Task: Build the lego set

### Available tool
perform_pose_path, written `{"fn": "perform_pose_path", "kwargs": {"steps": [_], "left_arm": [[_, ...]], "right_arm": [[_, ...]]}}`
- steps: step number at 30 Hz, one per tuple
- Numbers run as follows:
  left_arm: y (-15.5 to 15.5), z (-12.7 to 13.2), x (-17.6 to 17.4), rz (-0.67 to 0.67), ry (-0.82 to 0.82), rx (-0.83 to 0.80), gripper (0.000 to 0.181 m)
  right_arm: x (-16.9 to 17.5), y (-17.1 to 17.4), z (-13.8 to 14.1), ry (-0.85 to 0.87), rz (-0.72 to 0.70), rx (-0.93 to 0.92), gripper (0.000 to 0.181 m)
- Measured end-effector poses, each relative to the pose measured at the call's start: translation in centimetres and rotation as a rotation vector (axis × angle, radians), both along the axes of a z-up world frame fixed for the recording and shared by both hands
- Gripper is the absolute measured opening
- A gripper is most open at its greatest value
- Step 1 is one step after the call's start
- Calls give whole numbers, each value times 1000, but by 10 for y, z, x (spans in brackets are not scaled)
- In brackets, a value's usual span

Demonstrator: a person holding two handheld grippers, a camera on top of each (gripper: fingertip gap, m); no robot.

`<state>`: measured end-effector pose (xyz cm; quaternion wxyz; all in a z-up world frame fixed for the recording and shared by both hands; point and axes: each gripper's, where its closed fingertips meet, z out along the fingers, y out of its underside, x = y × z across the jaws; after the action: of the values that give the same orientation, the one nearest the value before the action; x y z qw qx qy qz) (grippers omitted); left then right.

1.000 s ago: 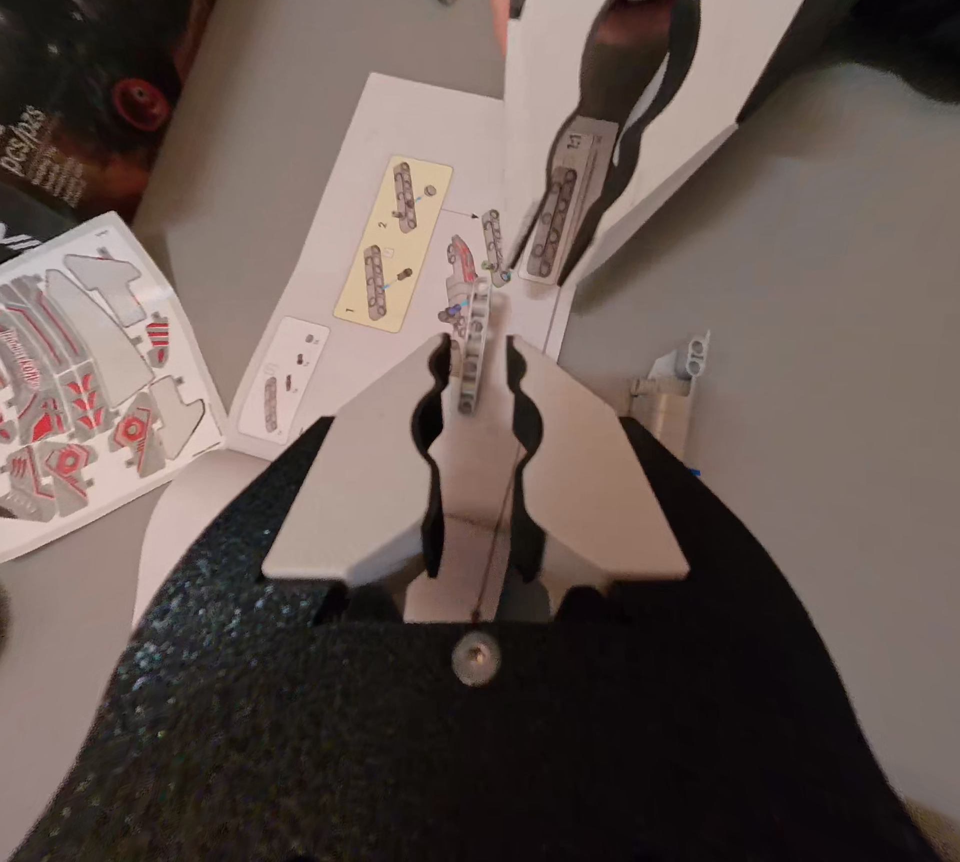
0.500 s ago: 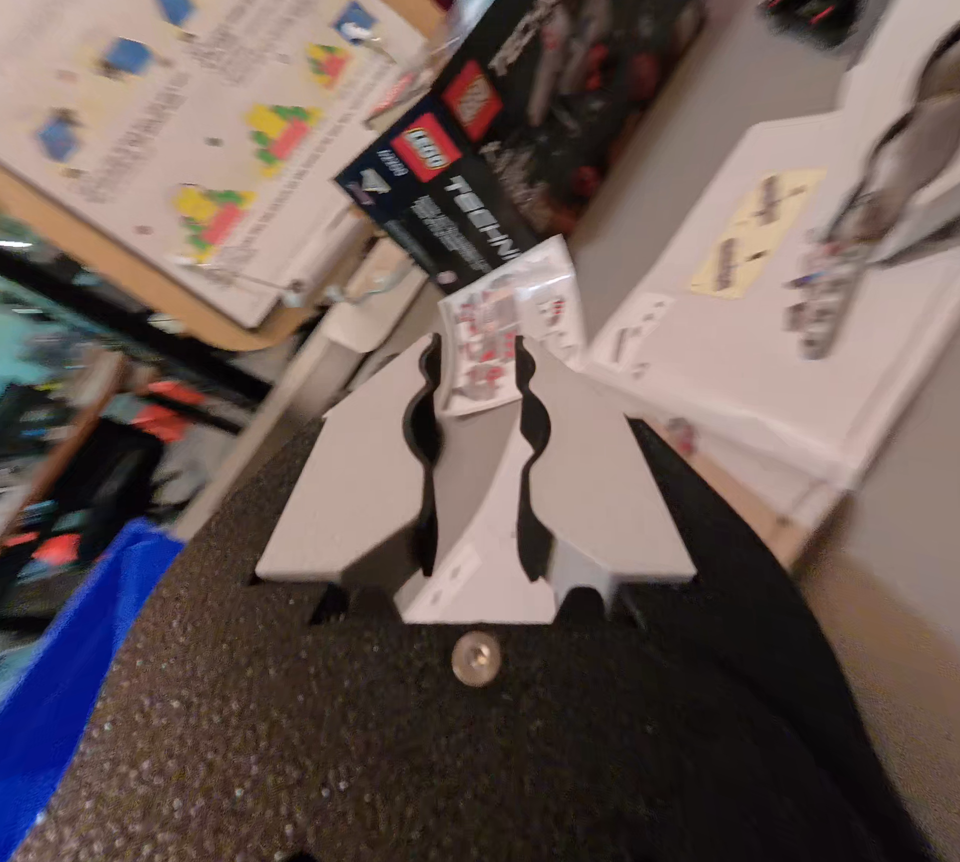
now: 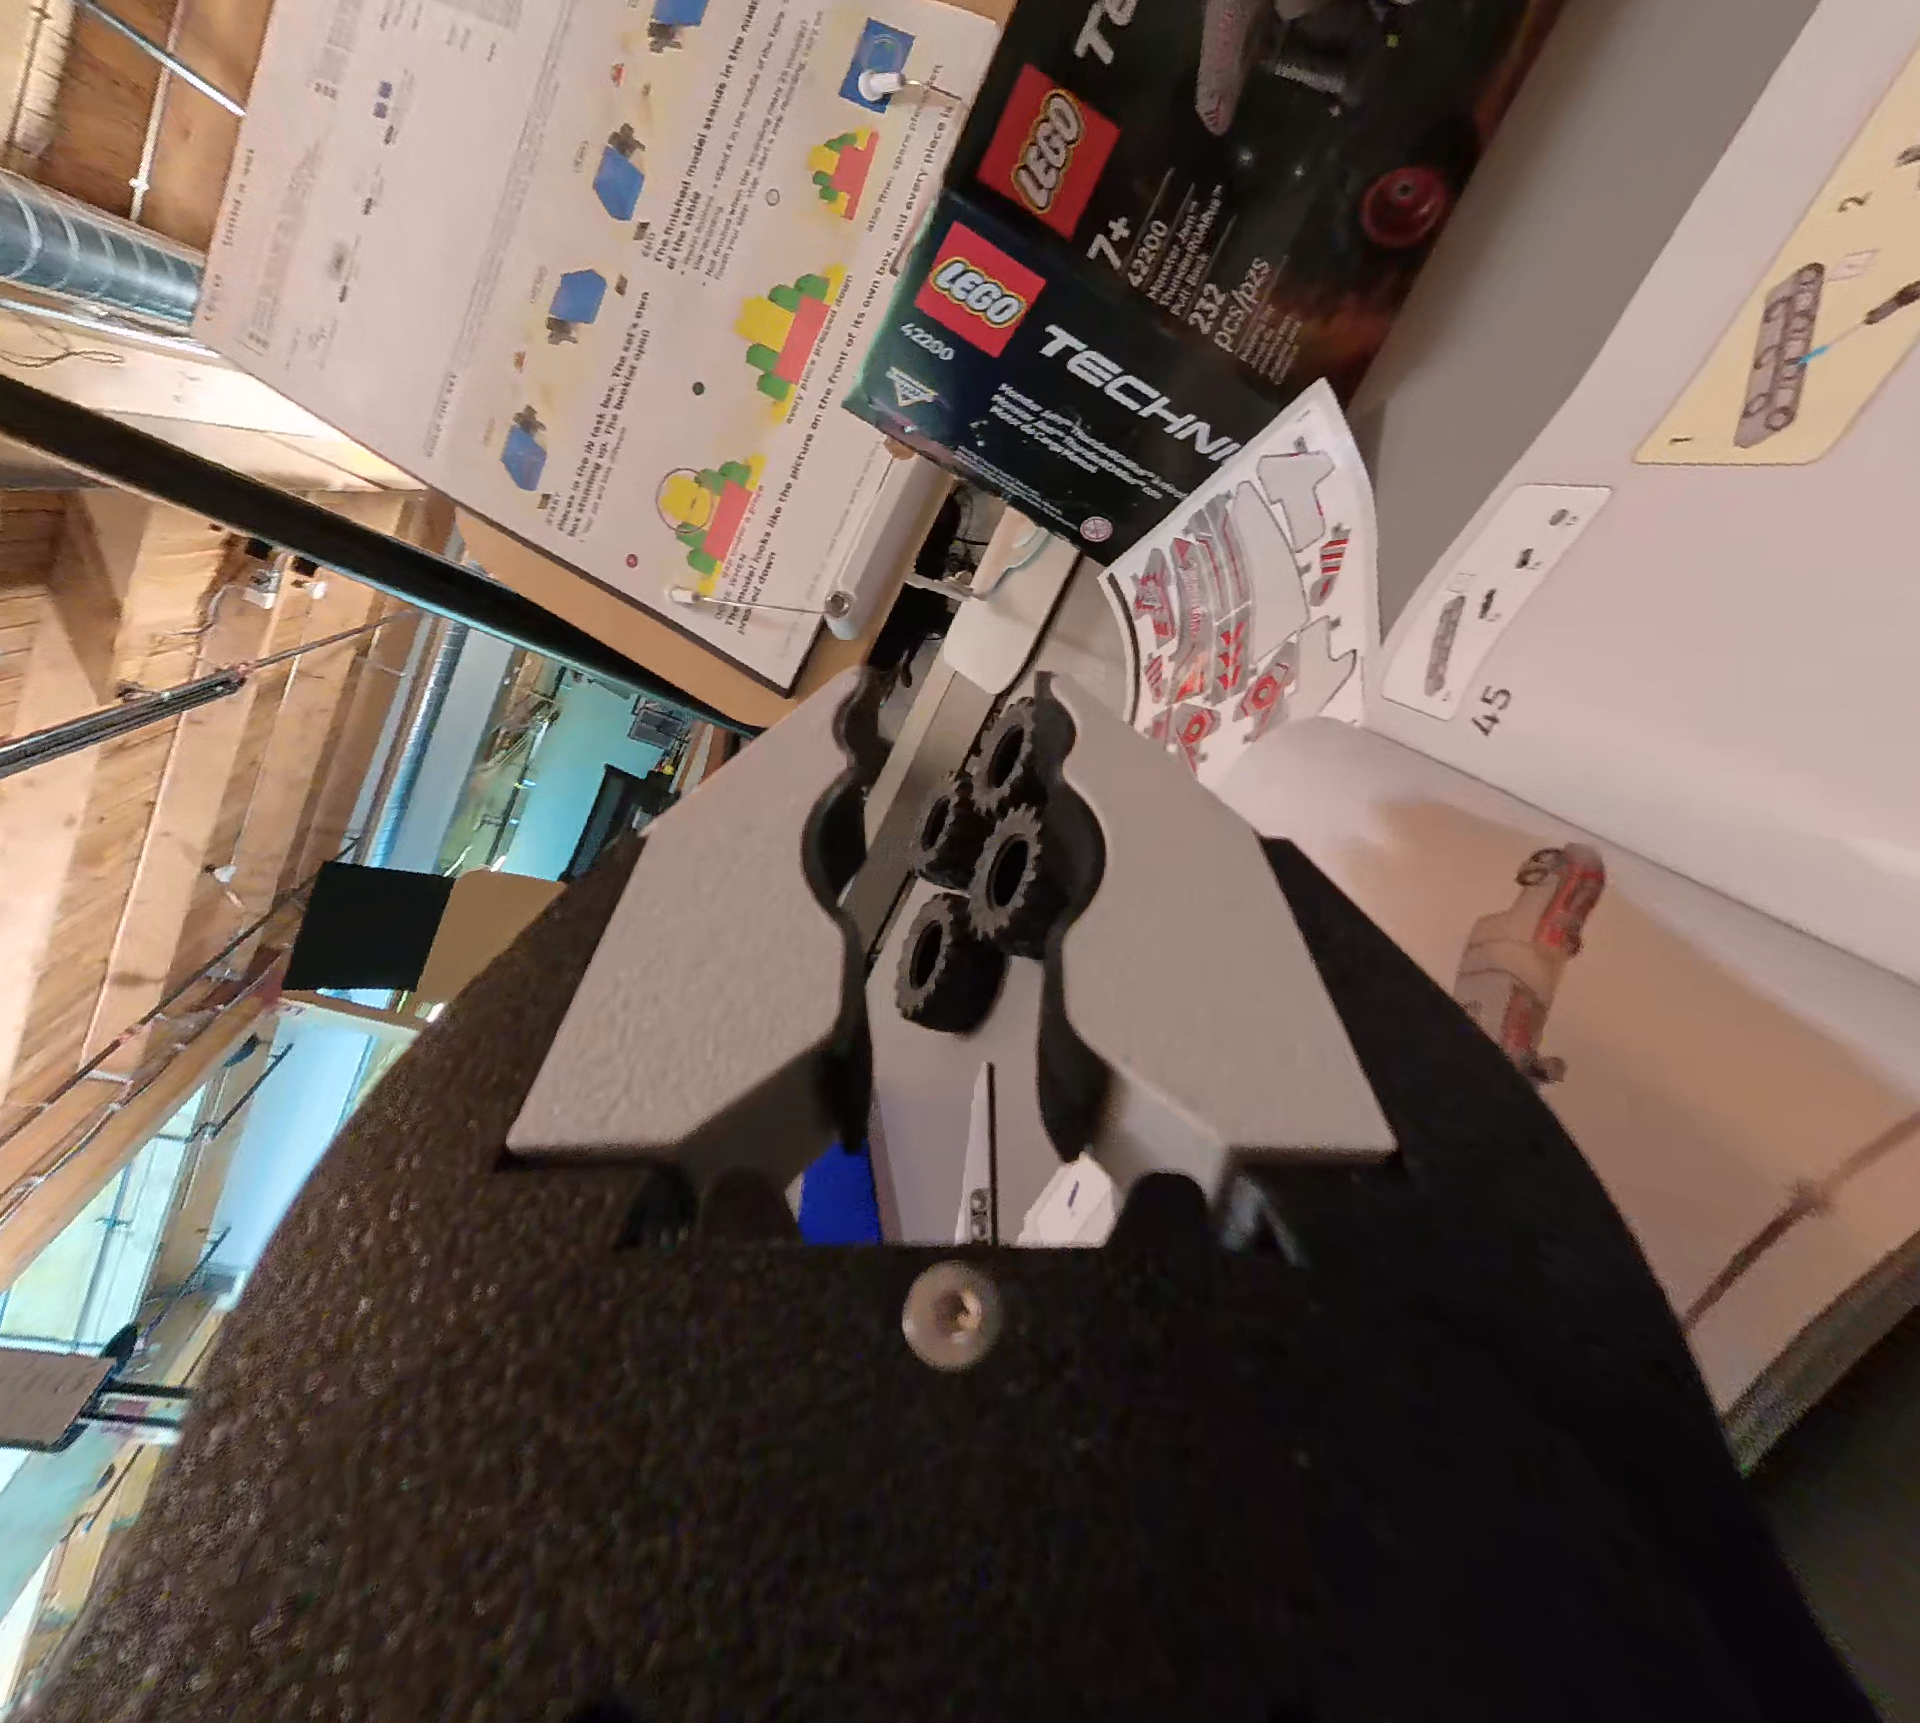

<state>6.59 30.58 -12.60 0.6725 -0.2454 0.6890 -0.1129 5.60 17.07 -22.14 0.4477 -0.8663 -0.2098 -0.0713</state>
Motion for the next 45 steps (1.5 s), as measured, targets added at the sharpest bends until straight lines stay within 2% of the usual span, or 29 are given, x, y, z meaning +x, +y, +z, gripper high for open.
{"fn": "perform_pose_path", "kwargs": {"steps": [2, 7, 10, 15, 18, 21, 25, 30, 36, 45], "left_arm": [[5, 1, 0, 19, -12, -11, 33], [19, -2, 3, 92, -14, 26, 67], [30, 6, 0, 141, -62, 40, 67], [42, 22, -7, 156, -152, -37, 67], [56, 23, -9, 189, -178, -81, 66], [61, 19, -9, 183, -170, -118, 64], [54, 23, -9, 167, -170, -121, 60], [46, 25, -10, 166, -212, -93, 53], [31, 20, -7, 117, -188, -43, 51], [36, 16, -7, 129, -171, -76, 50]], "right_arm": [[0, 0, 0, 2, 1, -2, 12], [-1, 0, -1, 11, 1, -8, 11], [3, 1, 1, 13, -19, -1, 19], [7, -1, 8, 36, -45, 23, 33], [5, 1, 17, 87, -36, 61, 34], [7, -1, 8, 74, -37, 8, 34], [-5, -3, -1, 81, 14, -51, 30], [-10, 7, -1, 70, 26, -32, 22], [-9, 7, -3, -43, 29, -40, 8], [-9, 2, -3, -6, 34, -42, 7]]}}
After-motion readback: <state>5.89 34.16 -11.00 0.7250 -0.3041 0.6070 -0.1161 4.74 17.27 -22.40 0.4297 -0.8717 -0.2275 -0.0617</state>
